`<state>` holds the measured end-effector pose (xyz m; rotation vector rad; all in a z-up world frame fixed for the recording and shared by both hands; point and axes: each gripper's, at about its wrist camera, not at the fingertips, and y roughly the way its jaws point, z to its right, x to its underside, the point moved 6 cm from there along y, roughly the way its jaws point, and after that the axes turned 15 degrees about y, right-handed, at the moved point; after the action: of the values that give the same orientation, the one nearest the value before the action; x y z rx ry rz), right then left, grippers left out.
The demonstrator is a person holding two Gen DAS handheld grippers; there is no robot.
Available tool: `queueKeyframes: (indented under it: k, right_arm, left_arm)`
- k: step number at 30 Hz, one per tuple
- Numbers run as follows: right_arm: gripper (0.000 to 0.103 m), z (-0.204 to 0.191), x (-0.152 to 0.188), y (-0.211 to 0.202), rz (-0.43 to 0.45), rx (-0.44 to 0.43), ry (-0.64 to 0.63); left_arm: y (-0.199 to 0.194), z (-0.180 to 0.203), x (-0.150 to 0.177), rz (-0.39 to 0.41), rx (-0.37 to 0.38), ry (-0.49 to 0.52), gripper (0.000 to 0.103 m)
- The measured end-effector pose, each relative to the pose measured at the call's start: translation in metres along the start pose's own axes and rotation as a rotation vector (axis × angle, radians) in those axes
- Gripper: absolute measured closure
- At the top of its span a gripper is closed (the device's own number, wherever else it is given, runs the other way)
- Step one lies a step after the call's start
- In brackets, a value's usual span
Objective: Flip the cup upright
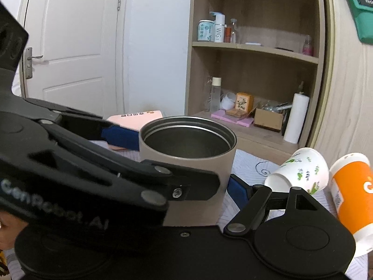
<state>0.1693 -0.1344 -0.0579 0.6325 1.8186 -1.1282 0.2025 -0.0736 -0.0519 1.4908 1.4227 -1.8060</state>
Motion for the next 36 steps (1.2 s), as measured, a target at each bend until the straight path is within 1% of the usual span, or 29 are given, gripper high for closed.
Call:
queueKeyframes:
  k: [2,13,16,21,24,27,29,31,34,36]
  right_arm:
    - [0.018,-0.001,0.000,-0.006,0.010,0.015,0.005]
    - [0.017,-0.018,-0.003,-0.034,0.021,0.040,-0.025]
    - [0.016,-0.022,-0.001,-0.044,0.024,0.056,-0.025]
    - [0.016,-0.025,0.011,-0.063,0.020,0.075,0.000]
    - [0.016,-0.026,0.014,-0.076,0.028,0.099,0.022]
    - [0.015,-0.030,0.011,-0.090,0.056,0.139,0.004]
    - [0.014,-0.034,0.007,-0.100,0.070,0.163,-0.015]
    - [0.013,-0.038,0.001,-0.109,0.080,0.178,-0.018]
    - [0.012,-0.041,-0.005,-0.122,0.089,0.208,-0.004]
    - [0.011,-0.043,-0.007,-0.132,0.094,0.227,0.017]
  left_arm:
    - [-0.003,-0.001,0.001,-0.005,-0.003,-0.015,0.025]
    - [-0.036,-0.010,0.003,-0.030,-0.026,-0.067,0.023]
    - [-0.047,-0.012,0.005,-0.048,-0.058,-0.068,0.021]
    - [-0.070,-0.015,0.015,-0.084,-0.136,-0.094,0.020]
    - [-0.084,-0.015,0.018,-0.099,-0.167,-0.098,0.016]
    - [-0.098,-0.013,0.019,-0.115,-0.193,-0.093,0.014]
    - [-0.106,-0.009,0.018,-0.127,-0.210,-0.077,0.005]
    - [-0.115,-0.006,0.017,-0.129,-0.218,-0.072,0.005]
    - [-0.125,-0.005,0.015,-0.129,-0.222,-0.093,0.000]
    - [-0.132,-0.004,0.016,-0.133,-0.231,-0.103,0.000]
